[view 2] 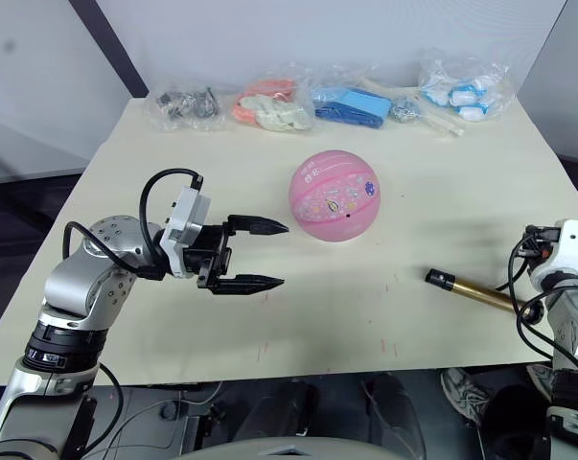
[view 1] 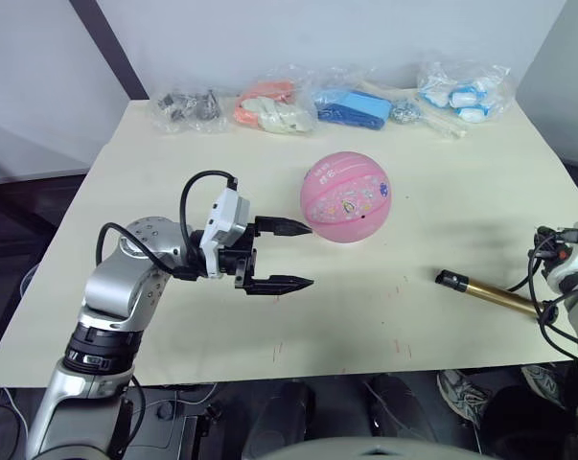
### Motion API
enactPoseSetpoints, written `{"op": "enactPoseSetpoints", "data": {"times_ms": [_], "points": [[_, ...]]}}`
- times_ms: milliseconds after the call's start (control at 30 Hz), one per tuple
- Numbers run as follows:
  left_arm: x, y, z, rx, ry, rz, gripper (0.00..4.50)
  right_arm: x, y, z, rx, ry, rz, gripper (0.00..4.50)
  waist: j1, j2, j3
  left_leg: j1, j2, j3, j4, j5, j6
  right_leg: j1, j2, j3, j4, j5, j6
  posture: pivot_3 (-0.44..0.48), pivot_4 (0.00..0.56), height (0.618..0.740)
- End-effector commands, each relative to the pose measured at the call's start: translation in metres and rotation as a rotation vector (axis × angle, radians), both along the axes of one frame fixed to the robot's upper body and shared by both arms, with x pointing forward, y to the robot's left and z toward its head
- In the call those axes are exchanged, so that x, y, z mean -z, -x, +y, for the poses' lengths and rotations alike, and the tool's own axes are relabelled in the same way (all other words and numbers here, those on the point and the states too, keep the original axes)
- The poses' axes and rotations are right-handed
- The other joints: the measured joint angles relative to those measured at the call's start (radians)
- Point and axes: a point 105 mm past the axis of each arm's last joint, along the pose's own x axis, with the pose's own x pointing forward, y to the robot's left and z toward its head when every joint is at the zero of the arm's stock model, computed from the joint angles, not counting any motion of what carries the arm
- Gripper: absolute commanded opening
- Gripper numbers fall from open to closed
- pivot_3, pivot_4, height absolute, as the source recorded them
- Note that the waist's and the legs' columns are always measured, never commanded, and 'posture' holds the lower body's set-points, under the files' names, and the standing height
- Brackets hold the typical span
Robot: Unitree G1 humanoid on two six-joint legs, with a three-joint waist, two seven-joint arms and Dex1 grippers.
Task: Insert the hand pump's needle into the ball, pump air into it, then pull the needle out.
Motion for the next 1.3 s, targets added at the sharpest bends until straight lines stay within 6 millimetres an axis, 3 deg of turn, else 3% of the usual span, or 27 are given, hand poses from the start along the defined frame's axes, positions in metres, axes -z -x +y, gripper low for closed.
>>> {"op": "enactPoseSetpoints", "data": {"times_ms": [33,167,200,467,633,800,967,1100,1300], "points": [[-0.005,0.002,0.001,0.016,0.005,-0.03,4.5,-0.019,0.007,-0.016,0.061,0.018,-0.048,1.94,0.0,0.0,0.0,0.0,0.0,0.0,0.0,0.0,0.0,0.0,0.0,0.0,0.0,0.0,0.0,0.0,0.15,0.74],[-0.005,0.002,0.001,0.02,0.008,-0.029,4.5,-0.025,0.011,-0.02,0.073,0.033,-0.071,4.04,-0.001,0.0,0.0,0.001,0.0,0.001,0.0,0.0,0.0,0.0,0.0,0.001,0.001,0.0,0.0,0.0,0.15,0.74],[-0.005,0.003,0.001,0.021,0.009,-0.029,4.5,-0.025,0.013,-0.02,0.077,0.037,-0.075,4.37,-0.002,0.0,0.0,0.001,0.0,0.001,0.0,0.0,0.0,0.0,0.0,0.001,0.001,0.0,0.0,0.0,0.15,0.74],[-0.005,0.003,0.004,0.019,0.007,-0.03,4.5,-0.034,0.025,-0.019,0.011,0.11,-0.059,4.37,0.001,0.0,0.0,0.002,0.0,0.002,0.0,0.0,0.0,0.001,0.0,0.002,0.001,0.0,0.0,0.0,0.15,0.74],[-0.005,0.002,0.007,-0.005,0.016,-0.034,4.5,-0.05,0.031,0.0,-0.134,0.153,-0.112,4.37,-0.001,0.0,0.0,0.003,0.001,0.002,0.0,0.0,0.0,0.001,0.001,0.002,0.001,0.0,0.0,0.0,0.15,0.74],[0.0,-0.004,0.014,-0.079,0.034,-0.05,4.5,-0.058,0.041,0.031,-0.35,0.124,-0.172,4.37,0.0,0.0,0.0,0.006,0.001,0.002,0.0,-0.001,0.002,0.004,0.001,0.002,0.001,0.0,0.0,0.0,0.15,0.74],[0.01,-0.011,0.028,-0.208,0.039,-0.076,4.5,-0.053,0.06,0.053,-0.543,0.104,-0.196,4.37,0.003,0.0,0.0,0.008,0.001,0.002,-0.001,-0.001,0.003,0.006,0.001,0.002,0.0,0.0,0.0,0.0,0.15,0.74],[0.022,-0.012,0.045,-0.341,0.046,-0.067,4.5,-0.038,0.081,0.064,-0.674,0.096,-0.154,4.37,0.004,0.0,0.0,0.008,0.001,0.002,-0.001,-0.002,0.003,0.006,0.001,0.002,0.0,0.0,0.0,0.0,0.15,0.74],[0.051,-0.001,0.079,-0.522,0.023,-0.004,4.5,-0.014,0.114,0.064,-0.769,0.077,-0.109,4.37,0.001,-0.001,0.0,0.01,0.002,0.002,-0.002,-0.003,0.004,0.007,0.0,0.003,-0.001,0.0,0.0,0.0,0.15,0.74]]}}
